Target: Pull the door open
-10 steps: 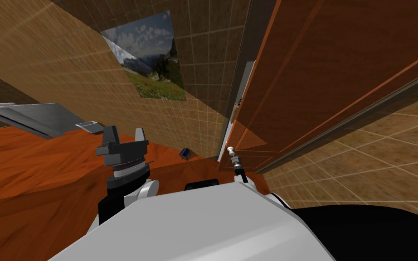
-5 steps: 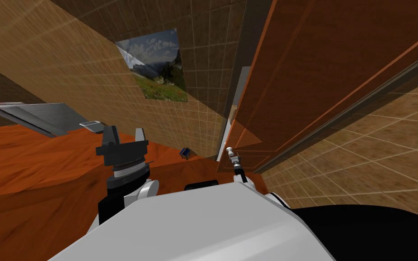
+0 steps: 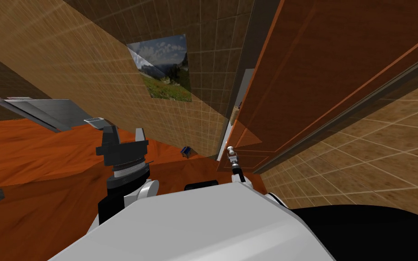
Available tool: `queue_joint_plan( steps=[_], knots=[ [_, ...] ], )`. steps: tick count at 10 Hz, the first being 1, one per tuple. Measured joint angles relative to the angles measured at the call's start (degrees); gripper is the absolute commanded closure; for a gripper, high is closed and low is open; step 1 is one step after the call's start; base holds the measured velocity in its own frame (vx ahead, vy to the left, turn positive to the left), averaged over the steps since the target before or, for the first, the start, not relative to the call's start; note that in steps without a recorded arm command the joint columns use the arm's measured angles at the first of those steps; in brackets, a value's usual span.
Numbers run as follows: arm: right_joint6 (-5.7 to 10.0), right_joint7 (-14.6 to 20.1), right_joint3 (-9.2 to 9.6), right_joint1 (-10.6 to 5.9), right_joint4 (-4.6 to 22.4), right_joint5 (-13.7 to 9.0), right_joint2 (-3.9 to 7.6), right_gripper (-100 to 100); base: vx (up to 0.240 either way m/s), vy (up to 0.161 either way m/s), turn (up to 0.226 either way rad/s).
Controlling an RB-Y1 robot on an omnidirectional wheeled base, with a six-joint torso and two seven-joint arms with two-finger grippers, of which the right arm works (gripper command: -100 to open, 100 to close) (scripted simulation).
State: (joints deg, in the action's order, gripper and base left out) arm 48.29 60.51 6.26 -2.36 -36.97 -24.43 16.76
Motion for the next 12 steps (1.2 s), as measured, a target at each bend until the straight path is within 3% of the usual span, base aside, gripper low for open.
queue_joint_plan(
  steps=[6, 12],
  knots=[
    [-1.24, 9.55, 2.09, 0.98, -4.17, -3.68, -1.43, -100, -0.103, -0.029, 0.030],
    [-1.73, 18.08, 3.95, 0.91, -6.09, -6.69, -2.62, -100, -0.089, -0.030, 0.021]
  ],
)
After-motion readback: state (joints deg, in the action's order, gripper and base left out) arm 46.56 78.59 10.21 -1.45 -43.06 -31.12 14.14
